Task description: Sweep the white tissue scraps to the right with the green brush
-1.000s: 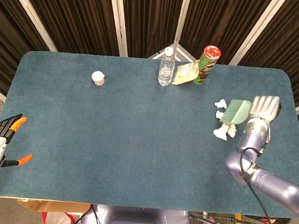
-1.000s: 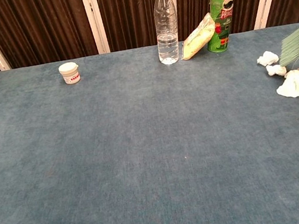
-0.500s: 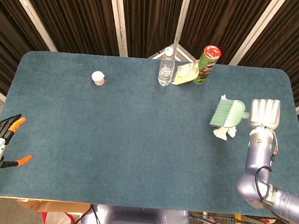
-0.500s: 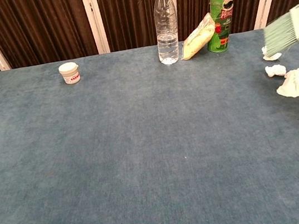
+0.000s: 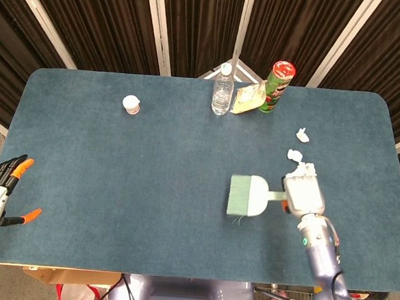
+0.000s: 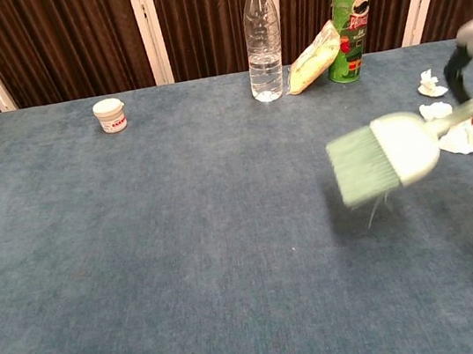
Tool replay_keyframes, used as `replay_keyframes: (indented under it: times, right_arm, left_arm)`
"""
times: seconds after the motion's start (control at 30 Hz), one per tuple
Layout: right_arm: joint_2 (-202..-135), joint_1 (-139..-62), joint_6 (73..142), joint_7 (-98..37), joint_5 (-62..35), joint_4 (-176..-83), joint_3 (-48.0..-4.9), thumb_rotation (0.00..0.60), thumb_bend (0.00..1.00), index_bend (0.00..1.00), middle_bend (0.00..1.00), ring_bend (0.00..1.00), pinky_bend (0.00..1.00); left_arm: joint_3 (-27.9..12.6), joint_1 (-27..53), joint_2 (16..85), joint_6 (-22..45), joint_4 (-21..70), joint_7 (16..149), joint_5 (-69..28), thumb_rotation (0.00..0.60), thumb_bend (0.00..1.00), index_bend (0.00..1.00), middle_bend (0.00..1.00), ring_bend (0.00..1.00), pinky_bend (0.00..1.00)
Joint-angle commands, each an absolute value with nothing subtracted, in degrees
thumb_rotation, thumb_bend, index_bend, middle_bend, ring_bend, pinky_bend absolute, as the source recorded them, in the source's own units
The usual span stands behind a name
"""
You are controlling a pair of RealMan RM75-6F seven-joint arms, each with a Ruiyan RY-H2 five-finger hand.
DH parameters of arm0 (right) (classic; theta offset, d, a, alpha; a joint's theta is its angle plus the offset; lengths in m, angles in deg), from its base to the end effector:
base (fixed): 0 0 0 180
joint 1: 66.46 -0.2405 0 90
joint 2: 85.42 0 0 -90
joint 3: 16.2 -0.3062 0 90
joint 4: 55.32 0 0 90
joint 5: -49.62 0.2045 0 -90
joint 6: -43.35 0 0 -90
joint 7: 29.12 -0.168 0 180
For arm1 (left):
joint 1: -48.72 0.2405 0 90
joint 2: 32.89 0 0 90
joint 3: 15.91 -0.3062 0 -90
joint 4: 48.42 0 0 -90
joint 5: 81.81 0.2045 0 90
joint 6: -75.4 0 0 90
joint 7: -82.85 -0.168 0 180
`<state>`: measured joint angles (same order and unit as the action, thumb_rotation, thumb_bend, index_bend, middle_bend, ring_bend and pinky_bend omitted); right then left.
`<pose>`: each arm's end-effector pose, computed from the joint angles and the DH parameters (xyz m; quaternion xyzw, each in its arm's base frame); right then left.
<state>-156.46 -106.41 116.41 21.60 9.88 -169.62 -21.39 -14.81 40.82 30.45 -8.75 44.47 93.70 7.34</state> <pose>-0.2136 -0.3456 0.0860 0.7228 -0.3599 0.2047 0.5532 -0.3368 0.2197 0.1790 -0.5926 -0.4288 -0.4486 0.5134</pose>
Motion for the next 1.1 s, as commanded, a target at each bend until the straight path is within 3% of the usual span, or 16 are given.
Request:
replay_keyframes:
  times: [0.03,0.1,0.17,0.2,0.27,0.33,0.43,0.7,1.1]
  right_arm:
    - [-161.3,-104.0,117.4,20.1,8.5,-166.5,-18.4,0.6,0.62,0.58,0.87,0.85,0.75]
    - [-163.1,-103.4,118.6,20.6,8.6,-164.9,-17.7,0.6,0.58,0.39,0.69,0.7,0.66]
    - [-165.4,-102.8,120.0,21.3,8.7,-163.0,-17.0,0.6,0.51,0.19,0.49,0.53,0.53]
    - [-166.2,-102.5,120.6,21.9,8.8,-162.1,-16.5,0.6,0.48,0.09,0.34,0.41,0.41]
    - [-167.5,-102.0,121.6,22.8,9.0,-161.0,-15.9,0.6,0.45,0.0,0.12,0.2,0.22]
    - [-168.1,-101.5,122.4,23.4,9.3,-160.5,-15.6,0.6,0.42,0.0,0.03,0.08,0.12]
    - [-168.1,-100.6,123.7,23.2,8.6,-160.4,-15.3,0.6,0.41,0.0,0.0,0.02,0.09]
    - [-162.8,-97.2,127.3,20.1,3.6,-163.9,-13.3,0.6,0.4,0.0,0.0,0.01,0.06]
    - [-152.3,-87.3,135.2,4.8,-15.9,-163.3,-5.5,0.6,0.35,0.0,0.0,0.0,0.03]
  left_arm:
    - [-14.8,40.9,30.5,-8.8,44.5,93.6,7.3,0.6,0.0,0.0,0.0,0.0,0.02]
    - [-14.8,40.9,30.5,-8.9,44.4,93.6,7.3,0.6,0.0,0.0,0.0,0.0,0.02]
    - [-14.8,41.0,30.4,-8.9,44.4,93.7,7.3,0.6,0.0,0.0,0.0,0.0,0.02]
    - [-14.8,41.0,30.4,-8.9,44.4,93.7,7.2,0.6,0.0,0.0,0.0,0.0,0.02]
    - [-14.8,41.0,30.4,-8.9,44.4,93.7,7.2,0.6,0.0,0.0,0.0,0.0,0.02]
    - [-14.8,41.1,30.4,-9.1,44.4,93.8,7.2,0.6,0.0,0.0,0.0,0.0,0.02]
    - [-14.8,41.2,30.4,-9.3,44.3,93.7,7.4,0.6,0.0,0.0,0.0,0.0,0.02]
    - [-14.8,41.4,30.5,-9.7,44.3,93.5,7.6,0.6,0.0,0.0,0.0,0.0,0.02]
    - [-14.9,41.9,31.1,-10.6,43.5,90.4,7.8,0.6,0.0,0.0,0.0,0.0,0.02]
